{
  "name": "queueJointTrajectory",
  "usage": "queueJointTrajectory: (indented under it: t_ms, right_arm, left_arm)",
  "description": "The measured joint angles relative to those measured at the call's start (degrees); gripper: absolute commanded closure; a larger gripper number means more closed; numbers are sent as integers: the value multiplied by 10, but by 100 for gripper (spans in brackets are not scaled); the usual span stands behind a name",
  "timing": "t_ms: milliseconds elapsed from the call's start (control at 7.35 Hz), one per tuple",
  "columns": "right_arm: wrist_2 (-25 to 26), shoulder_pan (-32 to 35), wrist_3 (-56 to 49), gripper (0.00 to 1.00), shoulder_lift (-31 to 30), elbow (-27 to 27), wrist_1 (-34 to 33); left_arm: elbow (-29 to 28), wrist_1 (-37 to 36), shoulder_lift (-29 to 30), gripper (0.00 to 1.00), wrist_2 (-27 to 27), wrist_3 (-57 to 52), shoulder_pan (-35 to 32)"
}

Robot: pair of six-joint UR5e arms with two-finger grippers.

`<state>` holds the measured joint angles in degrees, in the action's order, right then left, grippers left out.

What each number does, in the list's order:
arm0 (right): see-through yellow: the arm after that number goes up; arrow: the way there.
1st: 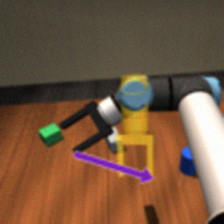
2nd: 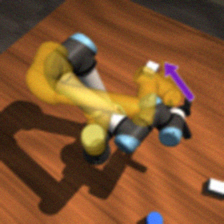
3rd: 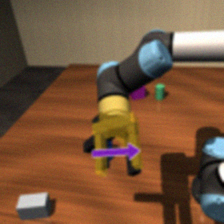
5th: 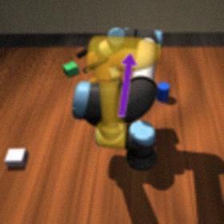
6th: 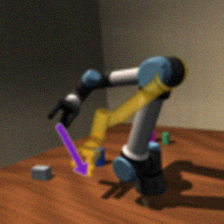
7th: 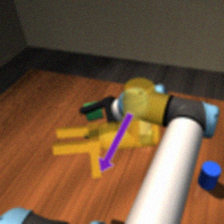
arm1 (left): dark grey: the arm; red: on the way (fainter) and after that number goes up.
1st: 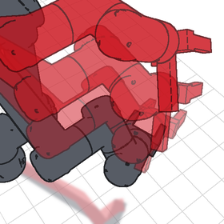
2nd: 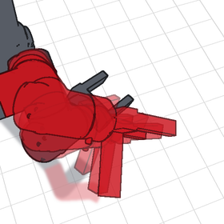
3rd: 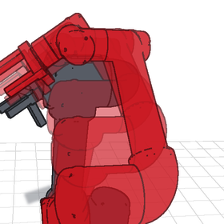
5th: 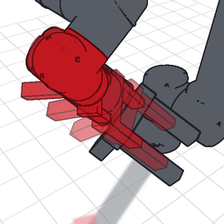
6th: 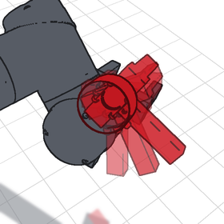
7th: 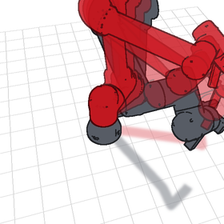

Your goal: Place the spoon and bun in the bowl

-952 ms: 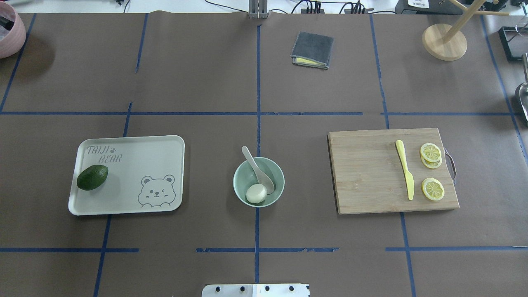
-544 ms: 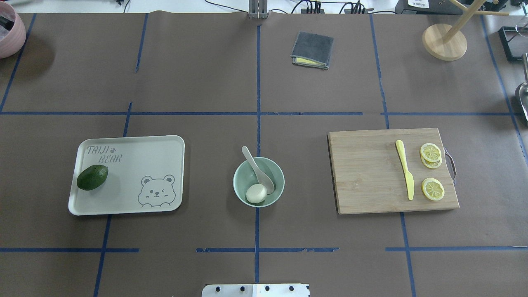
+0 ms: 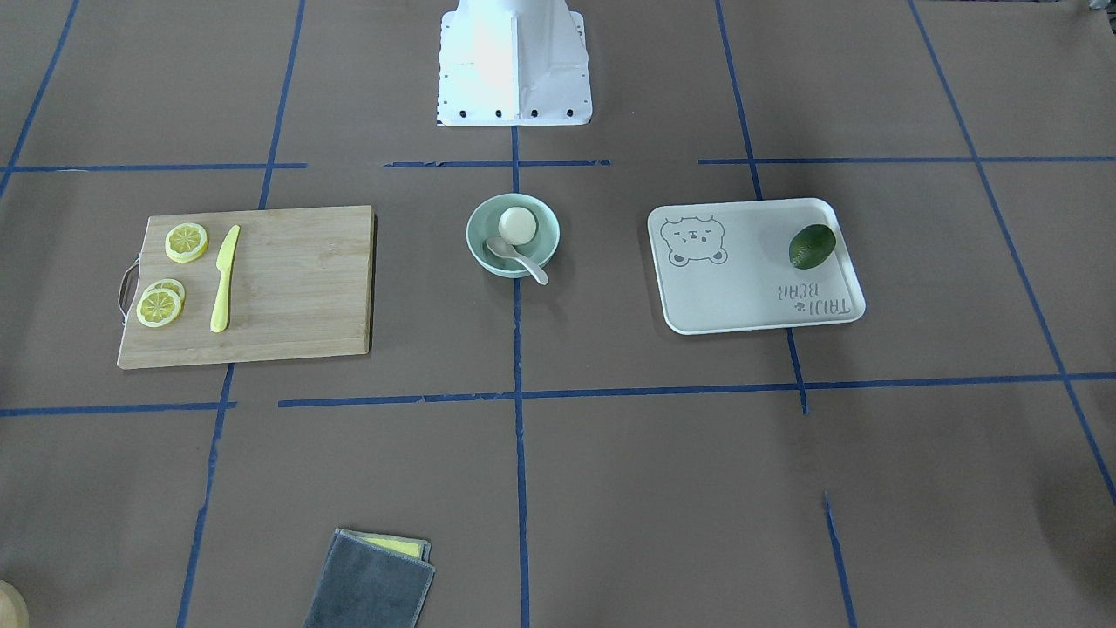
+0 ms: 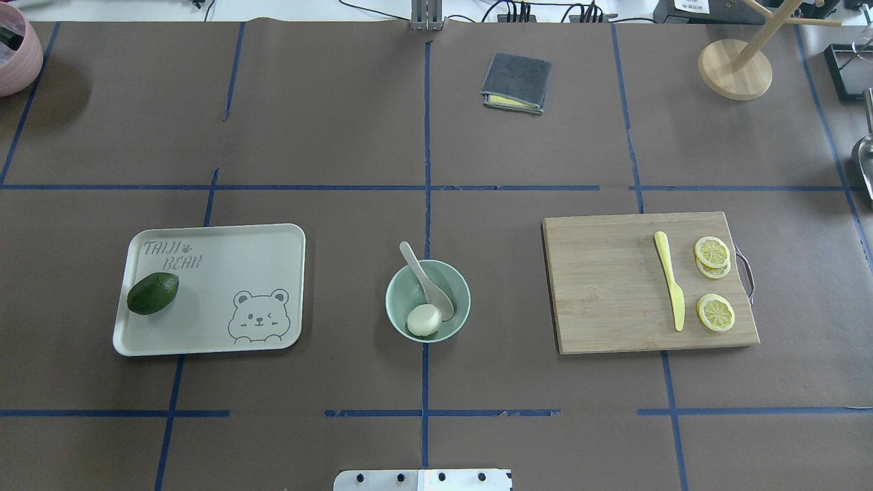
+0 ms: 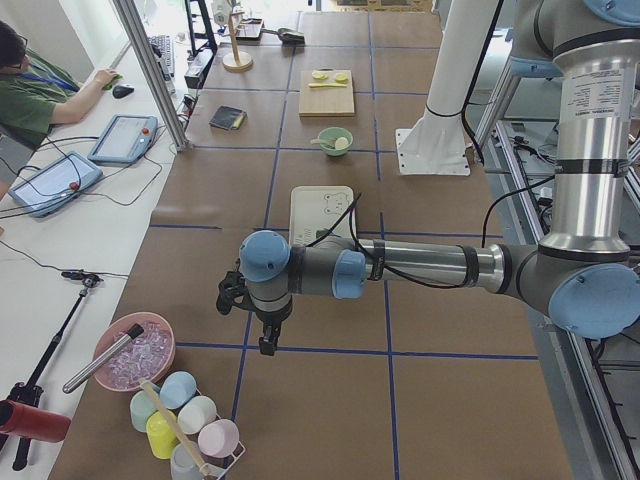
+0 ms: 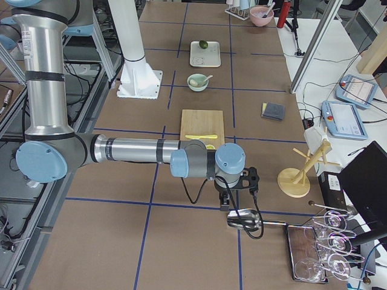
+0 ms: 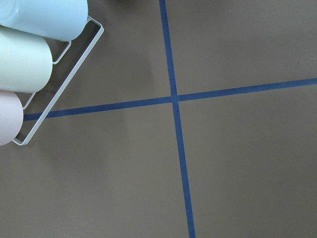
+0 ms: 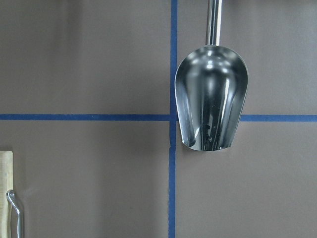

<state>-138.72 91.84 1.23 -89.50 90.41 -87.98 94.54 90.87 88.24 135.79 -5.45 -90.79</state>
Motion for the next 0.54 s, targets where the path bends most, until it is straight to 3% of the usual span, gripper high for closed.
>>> queueJointTrajectory:
  t_ms: [544]
  right_arm:
    - [0,0,0,0,0,-1,0]
  left_arm:
    - [-1,1,-1,0,-1,14,0]
